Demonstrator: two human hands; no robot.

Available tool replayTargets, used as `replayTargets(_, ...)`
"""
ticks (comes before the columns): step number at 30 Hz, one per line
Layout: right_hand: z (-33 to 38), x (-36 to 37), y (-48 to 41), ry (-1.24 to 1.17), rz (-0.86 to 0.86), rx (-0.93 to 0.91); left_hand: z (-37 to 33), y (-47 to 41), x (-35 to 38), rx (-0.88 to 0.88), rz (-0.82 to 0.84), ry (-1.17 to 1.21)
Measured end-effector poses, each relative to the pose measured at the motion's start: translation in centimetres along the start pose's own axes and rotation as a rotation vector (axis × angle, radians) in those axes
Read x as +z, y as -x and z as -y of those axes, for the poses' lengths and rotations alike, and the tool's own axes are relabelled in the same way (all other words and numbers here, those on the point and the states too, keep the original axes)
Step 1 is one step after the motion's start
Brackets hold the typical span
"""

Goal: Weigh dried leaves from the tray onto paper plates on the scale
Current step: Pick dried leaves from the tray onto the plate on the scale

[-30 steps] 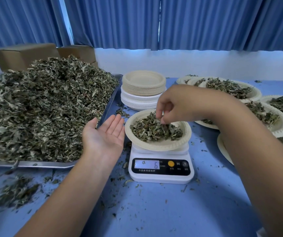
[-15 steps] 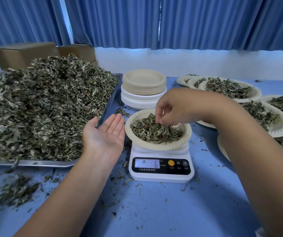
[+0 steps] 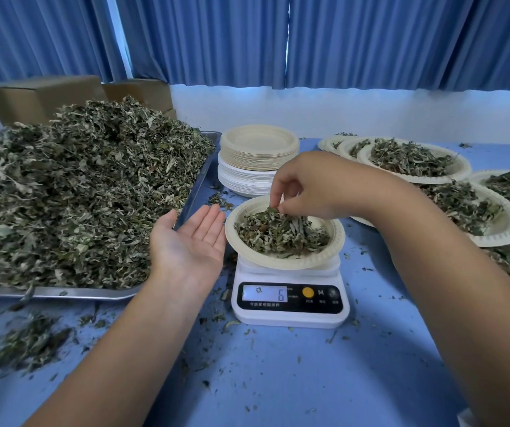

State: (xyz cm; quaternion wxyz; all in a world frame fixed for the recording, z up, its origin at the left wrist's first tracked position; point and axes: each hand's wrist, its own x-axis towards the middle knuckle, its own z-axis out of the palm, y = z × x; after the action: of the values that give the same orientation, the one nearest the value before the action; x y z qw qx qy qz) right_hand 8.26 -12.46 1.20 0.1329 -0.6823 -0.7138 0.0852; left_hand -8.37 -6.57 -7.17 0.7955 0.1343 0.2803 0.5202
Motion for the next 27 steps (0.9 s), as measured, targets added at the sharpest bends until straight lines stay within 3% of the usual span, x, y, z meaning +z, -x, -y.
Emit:
replayTargets(13,-0.1,1.0,-0.7,-0.029,-0.107,-0.034,0.0,0.2,0.1,-0.01,-0.01,0.0)
replayTargets(19,-0.3,1.8,-0.8,0.034,0.105,0.016,-0.1,0.3,0.3,-0.023,-0.03,0.007)
replayTargets(27,1.4,1.8,-1.7,0.029,-0.093,-0.021,-0.8,0.5,0.7,-0.039,-0.06,0.027)
